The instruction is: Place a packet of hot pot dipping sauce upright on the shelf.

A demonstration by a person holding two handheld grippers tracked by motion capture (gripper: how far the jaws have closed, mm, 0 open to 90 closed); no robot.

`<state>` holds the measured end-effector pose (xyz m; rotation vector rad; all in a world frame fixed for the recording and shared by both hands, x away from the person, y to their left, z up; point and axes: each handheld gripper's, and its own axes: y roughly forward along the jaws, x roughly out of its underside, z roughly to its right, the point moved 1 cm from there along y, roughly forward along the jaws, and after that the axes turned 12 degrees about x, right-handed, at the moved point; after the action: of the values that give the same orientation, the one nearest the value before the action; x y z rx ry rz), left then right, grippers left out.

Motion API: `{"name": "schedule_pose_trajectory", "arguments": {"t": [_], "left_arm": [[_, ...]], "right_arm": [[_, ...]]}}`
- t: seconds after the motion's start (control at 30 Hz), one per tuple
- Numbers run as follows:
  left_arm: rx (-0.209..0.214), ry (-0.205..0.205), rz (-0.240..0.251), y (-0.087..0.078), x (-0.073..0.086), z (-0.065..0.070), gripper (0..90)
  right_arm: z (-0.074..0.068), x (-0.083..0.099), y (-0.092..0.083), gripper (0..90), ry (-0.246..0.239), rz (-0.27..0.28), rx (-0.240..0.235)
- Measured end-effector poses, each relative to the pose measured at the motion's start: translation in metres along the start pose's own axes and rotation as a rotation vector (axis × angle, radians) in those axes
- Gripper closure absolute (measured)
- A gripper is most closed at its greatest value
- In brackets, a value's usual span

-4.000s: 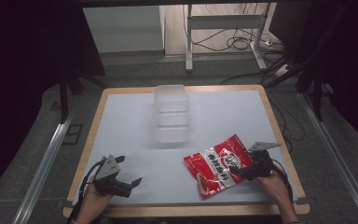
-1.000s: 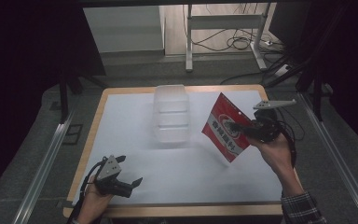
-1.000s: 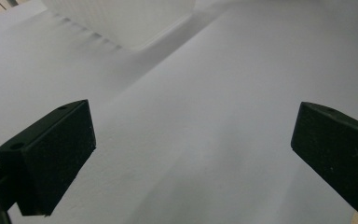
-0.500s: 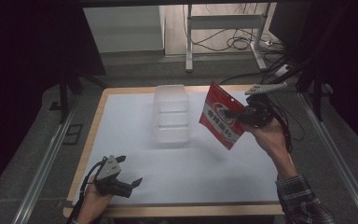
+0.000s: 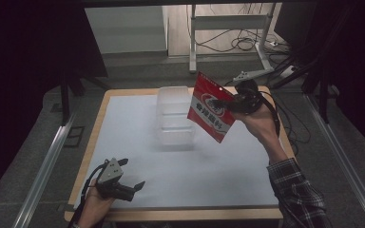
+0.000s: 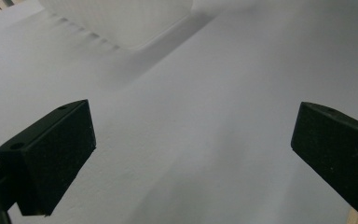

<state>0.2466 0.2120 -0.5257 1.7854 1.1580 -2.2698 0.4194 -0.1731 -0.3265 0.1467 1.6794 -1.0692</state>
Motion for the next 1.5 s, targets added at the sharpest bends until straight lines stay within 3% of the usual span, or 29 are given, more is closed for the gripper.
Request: {"name": "schedule_pose_trajectory", "arguments": {"t": [0.33,0.6,0.87,1.13,1.5], "left_arm": [[0.004,0.0,-0.002,0.0,0.0,0.0,0.0],[0.006,0.0,-0.001,0.0,0.0,0.0,0.0],[0.01,-0.001,0.0,-0.001,0.0,0.0,0.0],[0.013,0.0,-0.001,-0.001,0.0,0.0,0.0],[0.015,0.001,-0.005,-0.001,0.0,0.0,0.0]], "right_arm": [[-0.006,-0.018,0.035,87.4,-0.014,0.003,-0.043],[-0.015,-0.031,0.052,87.4,-0.031,0.014,-0.062],[-0.026,-0.038,0.075,87.4,-0.044,0.021,-0.111],[-0.037,-0.036,0.097,87.4,-0.051,-0.026,-0.163],[-0.043,-0.027,0.121,87.4,-0.076,-0.097,-0.139]]}}
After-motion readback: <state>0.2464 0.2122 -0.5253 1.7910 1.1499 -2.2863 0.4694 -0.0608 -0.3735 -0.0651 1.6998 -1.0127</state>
